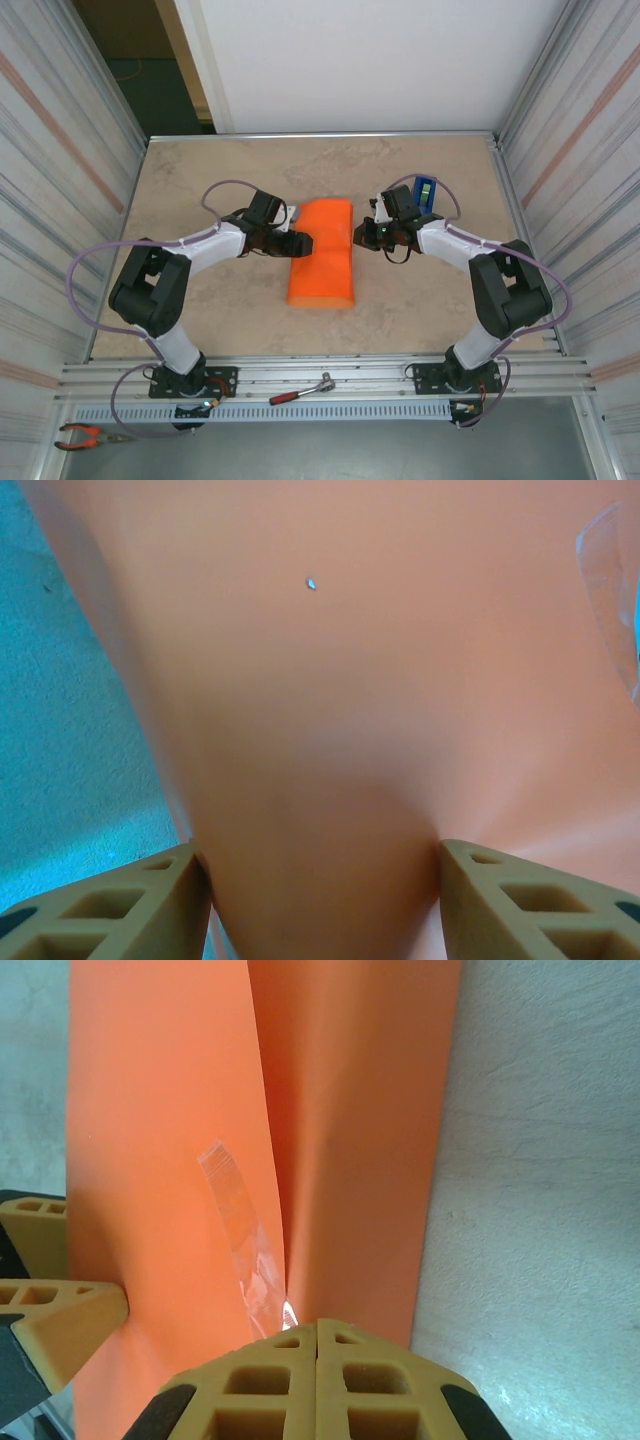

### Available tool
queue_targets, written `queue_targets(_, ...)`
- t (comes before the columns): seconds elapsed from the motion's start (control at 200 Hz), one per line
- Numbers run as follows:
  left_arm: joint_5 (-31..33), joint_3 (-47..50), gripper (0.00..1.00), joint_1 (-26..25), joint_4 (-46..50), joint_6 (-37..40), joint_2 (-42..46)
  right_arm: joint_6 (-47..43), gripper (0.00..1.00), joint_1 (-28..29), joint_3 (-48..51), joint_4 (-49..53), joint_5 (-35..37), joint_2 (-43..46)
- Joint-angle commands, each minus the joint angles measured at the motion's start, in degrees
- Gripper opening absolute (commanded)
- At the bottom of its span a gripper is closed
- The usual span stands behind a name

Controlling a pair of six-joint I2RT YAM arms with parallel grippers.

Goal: Wrap the gift box in paper
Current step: Wrap the gift box with the wrapping paper.

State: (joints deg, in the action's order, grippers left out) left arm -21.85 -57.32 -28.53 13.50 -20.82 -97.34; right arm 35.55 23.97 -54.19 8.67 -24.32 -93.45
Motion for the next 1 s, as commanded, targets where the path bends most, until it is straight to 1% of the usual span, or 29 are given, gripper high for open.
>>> queue_targets(0.0, 9.2, 3.1, 0.57, -0.5, 8.3, 1.0, -5.0, 0.4, 0.0, 0.3, 0.3, -0.4, -0.7, -1.6)
queue_targets(0.301, 9.3, 3.1, 0.57, -0.5, 8.4, 1.0, -4.8, 1.2, 0.0, 1.8, 2.5, -2.4, -0.5, -3.2)
queue_targets(0.531, 9.3, 3.2, 0.57, -0.6, 8.4, 1.0, -4.7, 2.0, 0.0, 4.4, 4.0, -3.2, 0.6, -4.1)
queue_targets(0.737, 9.3, 3.2, 0.57, -0.6, 8.4, 1.0, -4.6, 3.4, 0.0, 5.7, 8.4, -4.3, 3.1, -2.5)
queue_targets(0.857, 9.3, 3.2, 0.57, -0.6, 8.4, 1.0, -4.5, 4.8, 0.0, 6.0, 11.0, -6.2, 3.3, -1.3)
queue_targets(0.992, 9.2, 3.3, 0.57, -0.6, 8.3, 0.9, -4.7, 6.0, 0.0, 7.2, 11.0, -7.2, 3.4, -1.3)
